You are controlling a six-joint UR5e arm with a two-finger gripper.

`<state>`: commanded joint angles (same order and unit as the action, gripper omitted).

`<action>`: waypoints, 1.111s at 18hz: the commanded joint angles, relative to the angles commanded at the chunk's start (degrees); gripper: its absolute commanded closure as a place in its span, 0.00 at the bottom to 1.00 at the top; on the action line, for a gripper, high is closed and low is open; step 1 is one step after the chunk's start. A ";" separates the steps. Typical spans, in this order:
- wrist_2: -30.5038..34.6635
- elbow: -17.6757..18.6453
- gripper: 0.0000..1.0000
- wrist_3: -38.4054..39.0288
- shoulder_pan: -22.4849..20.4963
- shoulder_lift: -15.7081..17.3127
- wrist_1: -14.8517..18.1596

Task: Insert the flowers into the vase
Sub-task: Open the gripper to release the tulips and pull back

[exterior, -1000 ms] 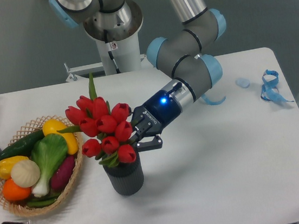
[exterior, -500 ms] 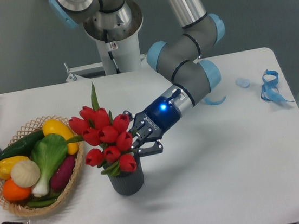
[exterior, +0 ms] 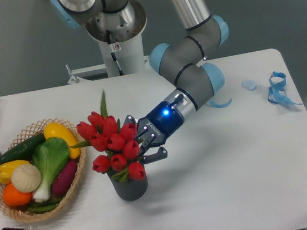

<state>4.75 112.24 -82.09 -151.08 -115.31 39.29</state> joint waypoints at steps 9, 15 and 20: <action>2.18 0.97 0.00 -4.65 -0.88 1.75 -0.09; 8.79 0.88 0.00 -4.83 -1.93 4.31 -0.18; 19.91 -2.54 0.00 -3.96 -6.41 10.36 0.09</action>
<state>24.66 109.70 -86.05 -157.50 -104.96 39.37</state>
